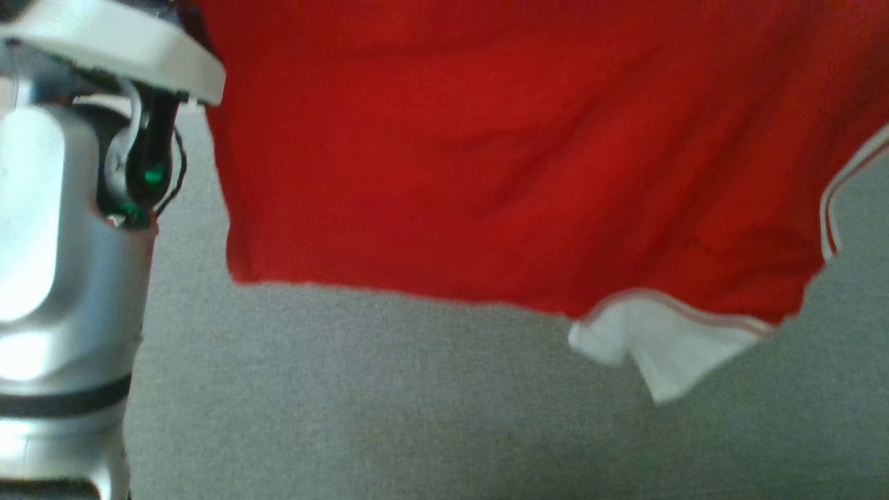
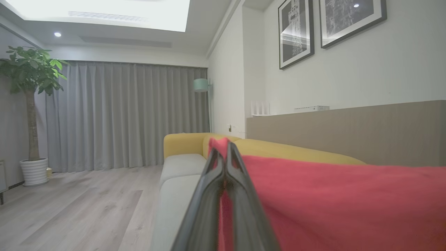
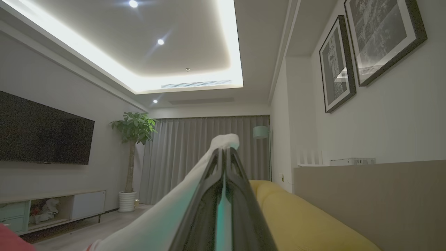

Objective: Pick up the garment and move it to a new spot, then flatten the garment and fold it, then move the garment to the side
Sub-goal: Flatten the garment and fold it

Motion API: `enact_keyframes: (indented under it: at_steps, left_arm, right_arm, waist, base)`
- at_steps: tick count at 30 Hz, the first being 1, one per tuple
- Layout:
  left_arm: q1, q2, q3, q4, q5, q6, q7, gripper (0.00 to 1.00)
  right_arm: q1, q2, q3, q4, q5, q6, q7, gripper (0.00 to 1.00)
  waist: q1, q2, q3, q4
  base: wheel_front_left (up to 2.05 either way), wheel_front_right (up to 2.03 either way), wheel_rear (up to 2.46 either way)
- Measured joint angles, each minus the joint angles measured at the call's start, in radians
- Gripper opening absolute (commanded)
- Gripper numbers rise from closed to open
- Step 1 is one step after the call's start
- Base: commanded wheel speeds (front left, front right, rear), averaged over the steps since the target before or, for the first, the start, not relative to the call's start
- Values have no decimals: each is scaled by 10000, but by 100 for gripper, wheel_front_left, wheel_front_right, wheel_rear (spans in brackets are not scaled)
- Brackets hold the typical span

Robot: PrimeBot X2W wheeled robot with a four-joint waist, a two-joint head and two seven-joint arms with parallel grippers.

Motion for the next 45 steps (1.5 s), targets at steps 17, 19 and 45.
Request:
enact_keyframes:
  at_steps: [17,19,45]
  left_arm:
    - [-4969,-1097,163,7179,42,-815,-2892,0]
    - [-5132,-1277,33,7975,238,-834,-2928,0]
    - [-2557,-2128,-44,11511,-545,-1342,-2924,0]
  right_arm:
    - [-5381,713,2305,7595,594,0,-2803,0]
    - [-5568,815,2646,8391,662,0,-2801,0]
    - [-2351,1580,5645,10228,2897,2,-3620,0]
  waist:
    - [1,0,1219,141]
    - [1,0,1422,180]
    - [1,0,2561,-10]
  base:
    - [0,0,0]
    - [0,0,0]
    - [0,0,0]
